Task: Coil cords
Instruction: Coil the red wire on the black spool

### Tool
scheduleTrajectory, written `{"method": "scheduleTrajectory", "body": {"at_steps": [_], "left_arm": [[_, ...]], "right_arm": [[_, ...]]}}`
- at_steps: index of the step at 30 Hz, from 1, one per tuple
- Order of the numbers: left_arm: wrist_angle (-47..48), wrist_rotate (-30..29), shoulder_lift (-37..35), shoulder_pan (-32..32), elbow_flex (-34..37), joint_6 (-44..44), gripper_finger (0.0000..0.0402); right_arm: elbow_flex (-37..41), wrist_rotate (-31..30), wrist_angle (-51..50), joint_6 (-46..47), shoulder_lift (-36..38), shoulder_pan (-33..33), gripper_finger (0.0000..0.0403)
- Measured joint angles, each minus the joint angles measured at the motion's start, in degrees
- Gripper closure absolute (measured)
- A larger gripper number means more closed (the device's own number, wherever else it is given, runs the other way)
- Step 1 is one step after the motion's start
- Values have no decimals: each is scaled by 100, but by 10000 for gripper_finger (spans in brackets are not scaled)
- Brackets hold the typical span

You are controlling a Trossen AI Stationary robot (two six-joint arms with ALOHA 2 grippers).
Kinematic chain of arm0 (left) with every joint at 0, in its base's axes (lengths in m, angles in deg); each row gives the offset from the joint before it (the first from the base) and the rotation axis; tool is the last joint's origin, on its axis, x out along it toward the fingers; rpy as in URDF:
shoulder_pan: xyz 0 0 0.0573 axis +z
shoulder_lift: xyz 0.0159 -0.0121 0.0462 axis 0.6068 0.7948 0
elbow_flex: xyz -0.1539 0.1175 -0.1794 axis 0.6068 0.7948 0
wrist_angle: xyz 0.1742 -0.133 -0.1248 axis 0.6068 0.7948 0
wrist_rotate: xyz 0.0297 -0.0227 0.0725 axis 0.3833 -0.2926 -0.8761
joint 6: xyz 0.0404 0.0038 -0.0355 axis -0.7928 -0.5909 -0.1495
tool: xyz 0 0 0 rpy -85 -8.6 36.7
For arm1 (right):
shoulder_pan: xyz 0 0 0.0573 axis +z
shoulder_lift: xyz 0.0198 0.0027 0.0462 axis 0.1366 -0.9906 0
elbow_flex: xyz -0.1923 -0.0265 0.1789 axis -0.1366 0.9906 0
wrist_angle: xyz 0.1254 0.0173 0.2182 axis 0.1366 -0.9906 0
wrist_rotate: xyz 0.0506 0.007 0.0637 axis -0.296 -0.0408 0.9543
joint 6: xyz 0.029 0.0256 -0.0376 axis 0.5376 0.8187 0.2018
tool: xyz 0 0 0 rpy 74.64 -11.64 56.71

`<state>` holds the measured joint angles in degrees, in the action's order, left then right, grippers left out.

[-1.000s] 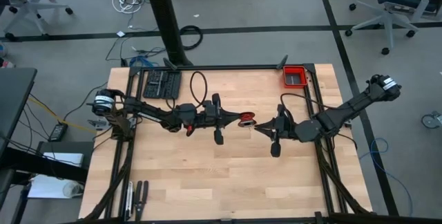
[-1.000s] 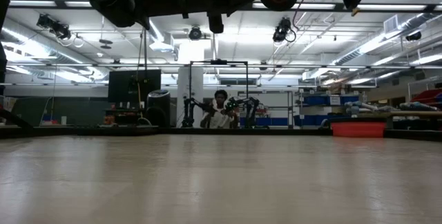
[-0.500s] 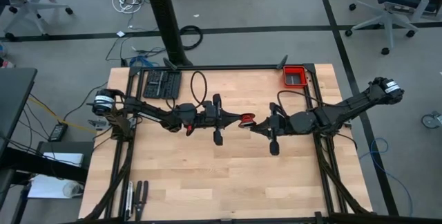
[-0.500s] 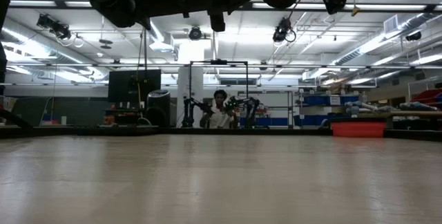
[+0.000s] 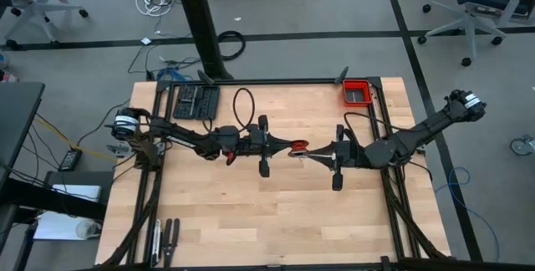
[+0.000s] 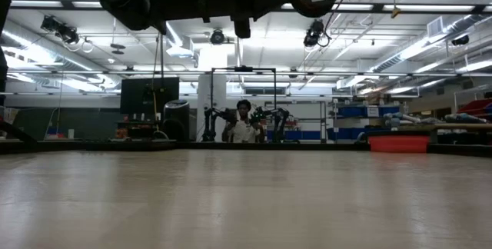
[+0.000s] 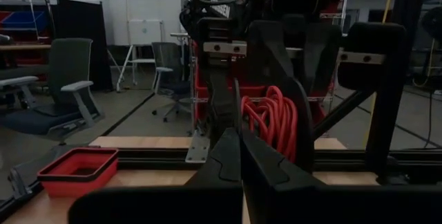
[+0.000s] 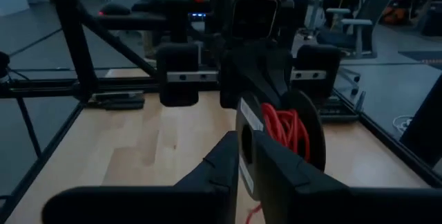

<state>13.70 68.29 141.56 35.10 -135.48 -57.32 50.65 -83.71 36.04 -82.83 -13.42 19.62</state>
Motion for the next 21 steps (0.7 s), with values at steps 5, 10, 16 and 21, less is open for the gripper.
{"method": "scheduleTrajectory", "body": {"at_steps": [5,10,16,21], "left_arm": [[55,-8,0,2,0,-121,401],[54,-10,-1,2,0,-130,401],[46,-40,0,2,2,-111,401],[64,-111,0,13,4,-109,401]], "right_arm": [[0,-2,36,-86,-2,-95,337],[0,173,24,-96,-66,-330,332],[-2,512,54,-143,-312,-618,343],[-9,530,60,-253,-437,-694,391]]}}
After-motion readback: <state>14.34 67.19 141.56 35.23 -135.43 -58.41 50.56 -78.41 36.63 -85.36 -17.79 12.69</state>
